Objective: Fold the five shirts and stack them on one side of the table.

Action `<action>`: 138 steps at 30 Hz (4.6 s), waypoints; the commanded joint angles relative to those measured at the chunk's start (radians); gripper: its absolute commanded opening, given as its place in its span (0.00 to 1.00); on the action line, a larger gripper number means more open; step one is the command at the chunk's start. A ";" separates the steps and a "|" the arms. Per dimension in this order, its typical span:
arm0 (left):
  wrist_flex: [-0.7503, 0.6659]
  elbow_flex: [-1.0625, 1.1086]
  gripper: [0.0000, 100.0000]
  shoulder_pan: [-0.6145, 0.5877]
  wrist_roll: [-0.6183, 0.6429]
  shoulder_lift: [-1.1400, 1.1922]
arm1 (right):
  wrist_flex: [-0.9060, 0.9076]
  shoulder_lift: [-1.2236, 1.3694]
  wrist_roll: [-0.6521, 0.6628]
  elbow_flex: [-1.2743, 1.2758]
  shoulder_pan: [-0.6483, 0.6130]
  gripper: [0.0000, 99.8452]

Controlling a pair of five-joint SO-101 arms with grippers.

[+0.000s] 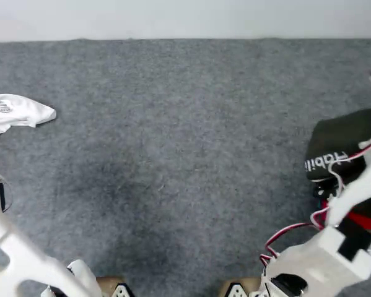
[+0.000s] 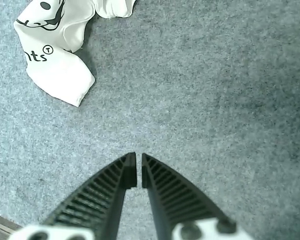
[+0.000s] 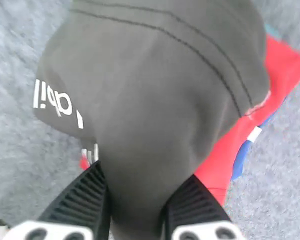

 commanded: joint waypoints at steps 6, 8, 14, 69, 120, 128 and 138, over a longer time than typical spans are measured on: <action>0.000 -0.004 0.03 0.003 -0.005 -0.028 | -0.285 0.139 0.009 -0.008 0.130 0.01; 0.000 -0.004 0.03 0.003 -0.006 -0.028 | -0.317 0.176 0.009 -0.008 0.142 0.05; 0.000 -0.002 0.03 0.003 -0.006 -0.028 | -0.318 0.216 0.005 -0.014 0.153 0.35; 0.002 -0.002 0.03 0.005 -0.008 -0.028 | -0.653 0.262 -0.160 -0.008 0.110 0.03; 0.029 -0.005 0.03 0.005 -0.005 -0.028 | -0.054 0.024 -0.288 0.302 -0.140 0.03; 0.023 -0.004 0.03 0.028 -0.011 -0.121 | 0.070 -0.272 -0.287 0.308 -0.139 0.03; -0.107 -0.010 0.11 -0.091 -0.101 0.130 | 0.094 -0.469 -0.288 0.532 -0.154 0.03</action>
